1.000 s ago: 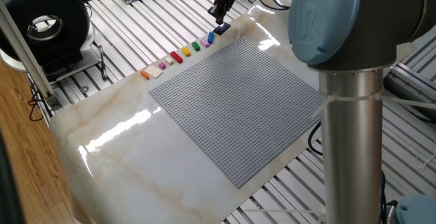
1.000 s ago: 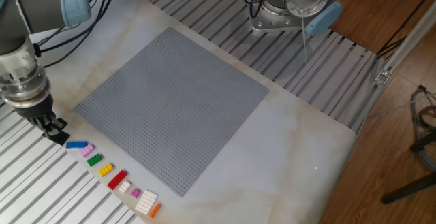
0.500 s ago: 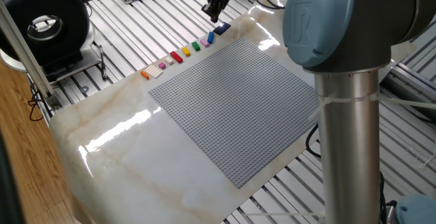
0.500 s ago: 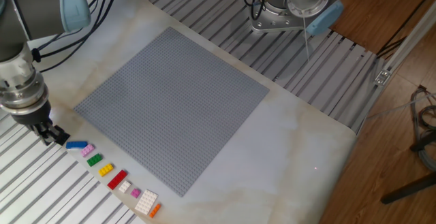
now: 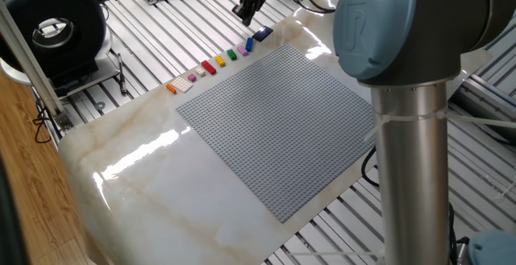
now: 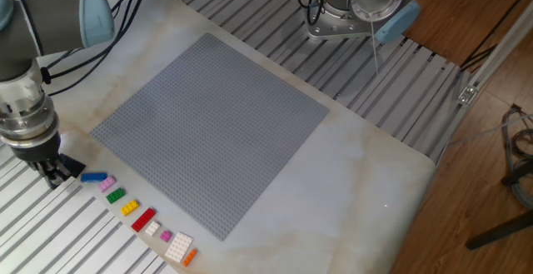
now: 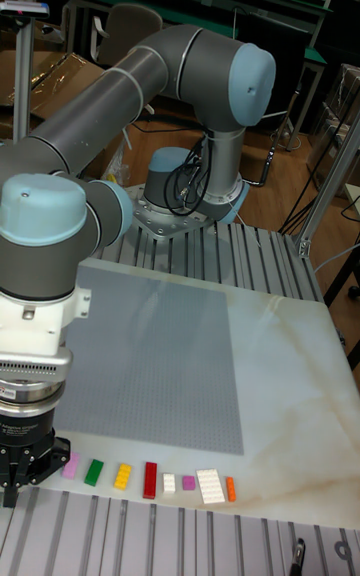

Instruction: Stack small Lego blocks one on top of the other

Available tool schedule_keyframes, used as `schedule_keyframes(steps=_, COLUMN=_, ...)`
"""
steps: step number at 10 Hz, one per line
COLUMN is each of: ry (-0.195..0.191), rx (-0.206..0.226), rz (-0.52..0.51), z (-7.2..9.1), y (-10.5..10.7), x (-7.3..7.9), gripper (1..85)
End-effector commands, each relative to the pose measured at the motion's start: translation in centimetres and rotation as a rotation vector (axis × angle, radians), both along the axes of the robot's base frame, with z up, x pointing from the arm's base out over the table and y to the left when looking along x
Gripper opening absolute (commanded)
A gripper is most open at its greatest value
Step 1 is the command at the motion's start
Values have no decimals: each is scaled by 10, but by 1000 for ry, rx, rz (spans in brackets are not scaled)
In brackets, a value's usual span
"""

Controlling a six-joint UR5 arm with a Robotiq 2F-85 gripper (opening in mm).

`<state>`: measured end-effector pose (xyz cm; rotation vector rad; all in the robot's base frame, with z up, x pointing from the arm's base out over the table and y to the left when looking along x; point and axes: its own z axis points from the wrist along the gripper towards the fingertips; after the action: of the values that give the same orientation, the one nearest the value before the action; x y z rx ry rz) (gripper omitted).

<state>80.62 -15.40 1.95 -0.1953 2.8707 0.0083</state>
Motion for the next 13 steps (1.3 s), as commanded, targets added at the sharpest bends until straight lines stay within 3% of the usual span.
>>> schedule_keyframes(steps=1, ry=-30, rx=19, rz=-2, z=-2, y=2, x=5, gripper=10)
schedule_keyframes(steps=13, ry=-44, rx=56, rz=2, z=-10, y=6, x=-3, gripper=10)
